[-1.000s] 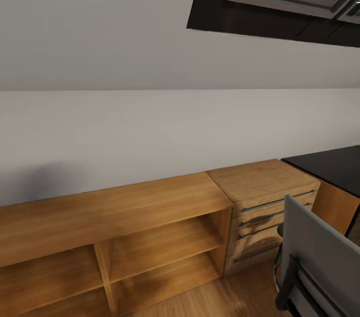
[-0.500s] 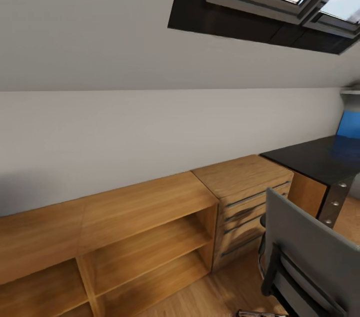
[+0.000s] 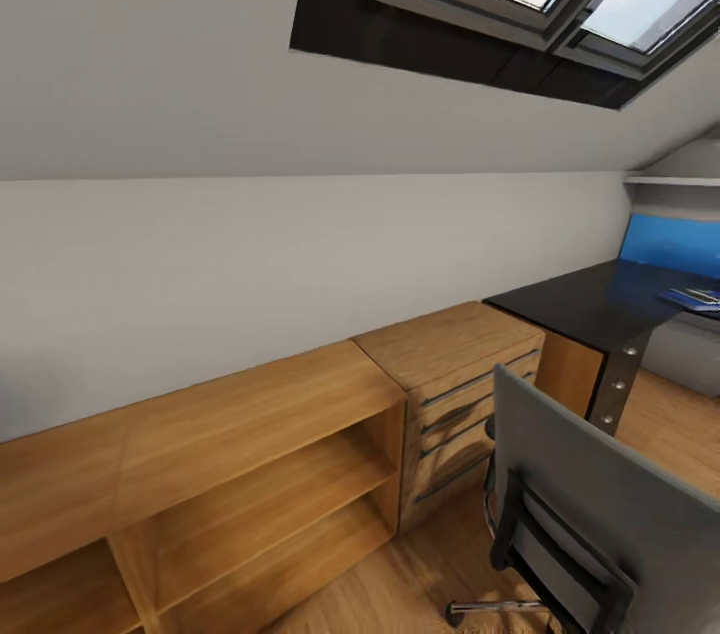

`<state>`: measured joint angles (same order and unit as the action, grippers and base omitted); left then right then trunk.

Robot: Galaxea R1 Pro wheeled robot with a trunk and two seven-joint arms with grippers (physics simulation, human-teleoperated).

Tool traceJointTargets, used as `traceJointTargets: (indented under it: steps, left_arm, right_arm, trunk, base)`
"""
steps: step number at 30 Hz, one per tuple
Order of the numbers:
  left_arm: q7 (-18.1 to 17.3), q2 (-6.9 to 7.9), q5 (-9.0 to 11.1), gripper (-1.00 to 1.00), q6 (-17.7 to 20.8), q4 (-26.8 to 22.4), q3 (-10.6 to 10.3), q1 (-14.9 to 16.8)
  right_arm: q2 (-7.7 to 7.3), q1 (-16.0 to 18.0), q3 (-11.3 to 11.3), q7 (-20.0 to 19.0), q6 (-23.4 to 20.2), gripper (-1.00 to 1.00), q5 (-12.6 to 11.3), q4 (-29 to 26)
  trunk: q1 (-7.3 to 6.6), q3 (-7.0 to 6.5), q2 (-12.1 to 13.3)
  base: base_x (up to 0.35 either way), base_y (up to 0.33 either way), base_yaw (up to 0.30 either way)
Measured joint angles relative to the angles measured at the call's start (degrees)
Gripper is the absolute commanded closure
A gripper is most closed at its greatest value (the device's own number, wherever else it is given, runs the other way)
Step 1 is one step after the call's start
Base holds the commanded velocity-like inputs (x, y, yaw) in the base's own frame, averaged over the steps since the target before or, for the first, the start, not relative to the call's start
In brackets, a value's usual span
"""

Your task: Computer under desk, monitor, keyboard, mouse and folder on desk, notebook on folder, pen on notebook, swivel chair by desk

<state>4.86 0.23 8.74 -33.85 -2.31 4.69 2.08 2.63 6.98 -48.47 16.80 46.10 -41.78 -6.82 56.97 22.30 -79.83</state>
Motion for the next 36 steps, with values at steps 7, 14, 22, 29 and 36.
traceJointTargets:
  steps: [7, 14, 22, 29, 36]
  left_arm:
    - [0.0, 0.02, 0.0, -1.00, 0.0, 0.0, 0.0, 0.0]
    - [0.0, 0.04, 0.0, -1.00, -0.1, 0.0, 0.0, 0.0]
    - [0.0, 0.04, 0.0, -1.00, -0.1, 0.0, 0.0, 0.0]
    - [0.0, 0.05, 0.0, -1.00, -0.1, 0.0, 0.0, 0.0]
    - [0.0, 0.00, 0.0, -1.00, -0.1, 0.0, 0.0, 0.0]
  right_arm:
    - [0.00, 0.0, 0.0, 0.0, 0.0, -1.00, 0.0, 0.0]
    - [0.00, 0.0, 0.0, 0.0, -0.1, -1.00, 0.0, 0.0]
    - [0.00, 0.0, -0.3, -0.1, 0.1, -1.00, 0.4, 0.0]
    - [0.00, 0.0, -0.3, 0.0, 0.1, -1.00, 0.3, 0.1]
    - [-0.08, 0.0, -0.1, -0.1, 0.2, -1.00, 0.1, 0.0]
  trunk:
    - [0.00, 0.60, 0.0]
    - [0.00, 1.20, 0.0]
    - [0.00, 1.89, 0.0]
    - [0.00, 2.25, 0.0]
    - [0.00, 2.27, 0.0]
  base:
    - [0.000, 0.000, -0.105]
    - [0.000, 0.000, -0.098]
    - [0.000, 0.000, -0.139]
    - [0.000, 0.002, -0.078]
    - [0.000, 0.152, -0.167]
